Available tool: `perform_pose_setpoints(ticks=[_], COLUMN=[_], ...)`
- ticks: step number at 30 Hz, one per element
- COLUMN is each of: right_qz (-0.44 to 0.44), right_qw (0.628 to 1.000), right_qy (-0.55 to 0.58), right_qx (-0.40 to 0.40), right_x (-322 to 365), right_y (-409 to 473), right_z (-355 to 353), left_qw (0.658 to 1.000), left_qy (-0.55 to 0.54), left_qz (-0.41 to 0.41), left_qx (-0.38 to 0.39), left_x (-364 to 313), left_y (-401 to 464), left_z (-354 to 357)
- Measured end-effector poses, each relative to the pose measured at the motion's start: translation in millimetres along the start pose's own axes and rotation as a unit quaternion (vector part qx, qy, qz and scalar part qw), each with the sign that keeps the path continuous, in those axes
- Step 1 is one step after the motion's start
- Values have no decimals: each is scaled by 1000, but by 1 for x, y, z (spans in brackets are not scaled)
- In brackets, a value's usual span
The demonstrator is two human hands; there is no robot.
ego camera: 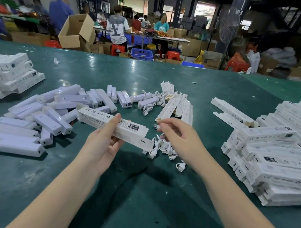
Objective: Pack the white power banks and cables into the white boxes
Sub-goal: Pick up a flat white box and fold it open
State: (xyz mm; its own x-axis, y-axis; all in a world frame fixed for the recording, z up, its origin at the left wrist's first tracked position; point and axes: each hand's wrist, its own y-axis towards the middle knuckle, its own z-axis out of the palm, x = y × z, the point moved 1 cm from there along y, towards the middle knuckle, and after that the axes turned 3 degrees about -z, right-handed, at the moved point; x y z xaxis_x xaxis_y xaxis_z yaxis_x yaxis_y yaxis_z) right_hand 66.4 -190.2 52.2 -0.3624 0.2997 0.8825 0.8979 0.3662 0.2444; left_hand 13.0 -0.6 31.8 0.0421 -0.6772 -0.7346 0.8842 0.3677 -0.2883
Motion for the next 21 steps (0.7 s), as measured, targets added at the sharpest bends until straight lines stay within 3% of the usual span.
perform_pose_setpoints(ticks=[3, 6, 9, 11, 16, 21], right_qz=[31, 71, -21, -99, -203, -195], right_qw=[975, 944, 986, 992, 978, 979], right_qy=[198, 318, 157, 56, -22, -39], right_qx=[93, 44, -41, -60, -39, -46], right_x=[19, 20, 12, 12, 15, 15], right_y=[-9, -17, -21, -26, -41, -42], right_z=[23, 42, 45, 44, 55, 54], left_qw=[999, 994, 993, 997, 986, 980], left_qy=[-17, -30, -33, -39, -147, -175], left_qz=[-11, -2, 6, -12, -82, -95], left_qx=[35, 104, 110, 71, -5, -5], left_x=[-1, -2, -4, -4, -1, -3], left_y=[-2, -4, -4, -4, -5, -6], left_z=[2, 5, 4, 4, 8, 7])
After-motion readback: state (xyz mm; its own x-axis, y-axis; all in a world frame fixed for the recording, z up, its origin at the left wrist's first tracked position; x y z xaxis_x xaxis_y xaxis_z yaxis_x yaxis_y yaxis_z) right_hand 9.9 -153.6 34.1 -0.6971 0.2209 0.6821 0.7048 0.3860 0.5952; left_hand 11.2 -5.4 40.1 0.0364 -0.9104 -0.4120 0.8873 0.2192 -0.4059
